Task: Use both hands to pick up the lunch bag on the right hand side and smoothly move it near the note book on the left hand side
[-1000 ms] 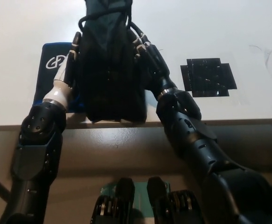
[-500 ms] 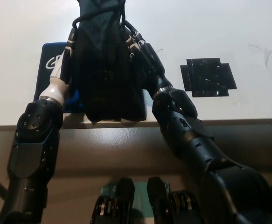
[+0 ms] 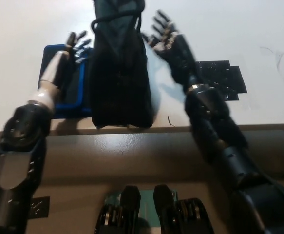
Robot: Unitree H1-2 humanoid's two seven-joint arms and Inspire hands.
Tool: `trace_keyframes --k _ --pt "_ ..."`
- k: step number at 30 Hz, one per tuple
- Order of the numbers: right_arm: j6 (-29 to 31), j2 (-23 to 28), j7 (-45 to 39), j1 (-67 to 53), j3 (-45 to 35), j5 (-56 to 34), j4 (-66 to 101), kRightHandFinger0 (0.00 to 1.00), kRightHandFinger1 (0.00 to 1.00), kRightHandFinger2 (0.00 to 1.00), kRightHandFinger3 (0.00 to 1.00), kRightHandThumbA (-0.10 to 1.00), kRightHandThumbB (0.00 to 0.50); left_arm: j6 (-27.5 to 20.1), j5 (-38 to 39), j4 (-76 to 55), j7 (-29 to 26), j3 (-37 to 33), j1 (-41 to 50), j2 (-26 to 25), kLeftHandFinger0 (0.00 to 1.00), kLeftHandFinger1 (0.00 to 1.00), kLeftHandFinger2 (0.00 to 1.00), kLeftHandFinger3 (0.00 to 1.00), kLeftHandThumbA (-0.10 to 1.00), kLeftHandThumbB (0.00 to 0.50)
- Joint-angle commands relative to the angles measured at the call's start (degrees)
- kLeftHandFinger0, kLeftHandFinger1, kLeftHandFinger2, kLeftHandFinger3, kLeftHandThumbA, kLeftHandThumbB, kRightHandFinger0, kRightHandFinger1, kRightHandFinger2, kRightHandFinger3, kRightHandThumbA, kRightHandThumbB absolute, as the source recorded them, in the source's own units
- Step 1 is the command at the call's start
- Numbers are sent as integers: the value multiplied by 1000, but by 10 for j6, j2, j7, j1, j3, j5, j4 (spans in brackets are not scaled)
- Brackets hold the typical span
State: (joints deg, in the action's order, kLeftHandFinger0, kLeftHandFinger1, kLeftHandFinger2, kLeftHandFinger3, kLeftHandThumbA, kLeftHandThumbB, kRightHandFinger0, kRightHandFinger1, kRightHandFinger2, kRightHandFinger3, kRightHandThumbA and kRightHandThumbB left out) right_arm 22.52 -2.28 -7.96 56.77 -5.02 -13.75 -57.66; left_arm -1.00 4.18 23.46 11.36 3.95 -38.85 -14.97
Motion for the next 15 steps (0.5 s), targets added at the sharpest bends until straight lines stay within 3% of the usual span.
trace_keyframes --k 1,4,10,12,15 --pt "28 16 15 -26 6 32 106 1000 1000 1000 1000 1000 378 -19 -5 -71 12 4 23 -39 1000 1000 1000 1000 1000 454" --pt "2 23 11 -60 4 28 170 1000 1000 1000 1000 1000 360 -5 2 -119 15 10 50 -53 1000 1000 1000 1000 1000 444" --pt "-36 32 6 -121 1 20 285 1000 1000 1000 1000 1000 382 19 20 -211 22 26 103 -72 1000 1000 1000 1000 1000 463" --pt "-51 42 -2 -155 2 17 339 1000 1000 1000 1000 1000 372 -2 31 -240 28 36 136 -82 1000 1000 1000 1000 1000 435" --pt "-55 51 -4 -189 -1 14 380 1000 1000 1000 1000 1000 312 -15 43 -271 33 45 173 -89 1000 1000 1000 1000 1000 411"
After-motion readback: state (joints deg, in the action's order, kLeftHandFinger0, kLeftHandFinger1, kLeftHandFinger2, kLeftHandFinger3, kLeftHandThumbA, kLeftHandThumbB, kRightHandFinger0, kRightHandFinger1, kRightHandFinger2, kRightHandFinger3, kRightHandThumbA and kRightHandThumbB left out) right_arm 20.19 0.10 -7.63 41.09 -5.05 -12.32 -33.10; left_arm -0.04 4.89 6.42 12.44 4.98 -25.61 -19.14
